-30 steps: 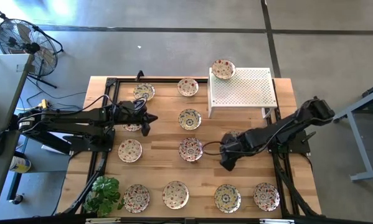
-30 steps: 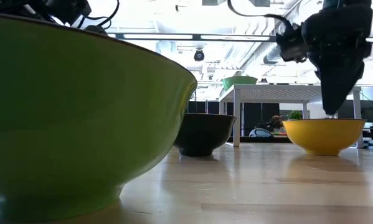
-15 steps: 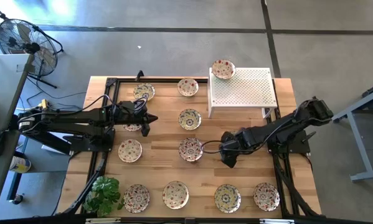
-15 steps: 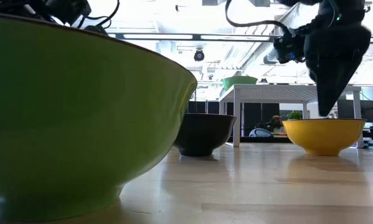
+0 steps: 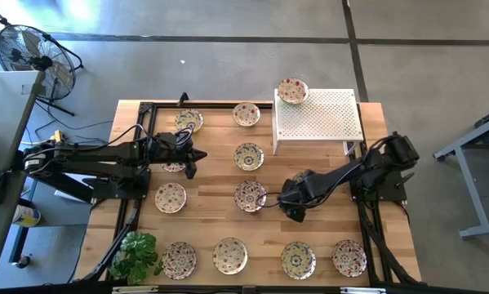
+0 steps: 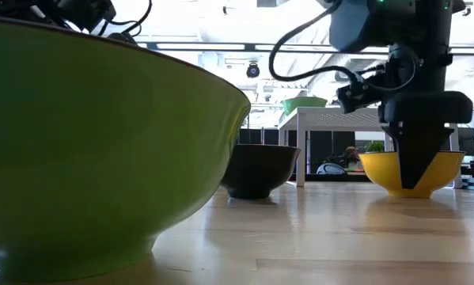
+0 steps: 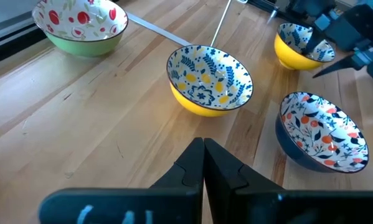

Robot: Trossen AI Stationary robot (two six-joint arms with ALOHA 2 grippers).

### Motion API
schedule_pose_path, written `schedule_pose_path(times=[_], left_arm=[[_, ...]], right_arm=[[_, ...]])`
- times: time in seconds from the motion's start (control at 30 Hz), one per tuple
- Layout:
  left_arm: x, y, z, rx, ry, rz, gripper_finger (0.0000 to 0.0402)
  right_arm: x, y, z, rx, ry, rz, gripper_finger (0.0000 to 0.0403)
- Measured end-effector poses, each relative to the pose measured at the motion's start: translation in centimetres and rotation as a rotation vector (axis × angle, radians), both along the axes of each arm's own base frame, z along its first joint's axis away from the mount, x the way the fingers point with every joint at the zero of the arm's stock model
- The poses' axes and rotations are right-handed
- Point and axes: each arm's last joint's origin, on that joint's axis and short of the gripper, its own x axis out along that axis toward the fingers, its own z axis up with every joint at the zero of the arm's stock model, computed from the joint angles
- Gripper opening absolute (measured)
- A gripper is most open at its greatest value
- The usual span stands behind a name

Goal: Pick & Place Mini bowls
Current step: Put the yellow patterned bowl on the shelf

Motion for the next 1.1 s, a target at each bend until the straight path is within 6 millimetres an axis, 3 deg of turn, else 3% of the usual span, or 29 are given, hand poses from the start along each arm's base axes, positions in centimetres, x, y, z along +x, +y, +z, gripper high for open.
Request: schedule_pose_path(times=[0.37,0.53,0.67,0.83,0.97,1.1], left_arm=[[0.0,0.0,0.0,-0.006,-0.002,0.005,0.0000],[0.0,0.0,0.0,-0.001,0.000,0.003,0.0000],[0.0,0.0,0.0,0.003,0.000,0.007,0.0000],[0.0,0.0,0.0,0.020,0.006,-0.002,0.0000],[0.0,0.0,0.0,0.022,0.006,-0.003,0.0000],[0.0,0.0,0.0,0.026,0.008,-0.004,0.0000]], right_arm=[[0.0,0.1,1.1,0.039,-0.052,-0.045,0.0017],[0.1,0.1,3.1,0.074,-0.109,-0.057,0.0025],[0.6,0.6,6.5,0.159,-0.209,0.024,0.0012],[1.5,0.9,12.9,0.213,-0.370,0.148,0.0015],[1.8,-0.8,17.6,0.151,-0.419,0.149,0.0020],[1.4,-3.8,21.7,0.034,-0.443,0.101,0.0011]])
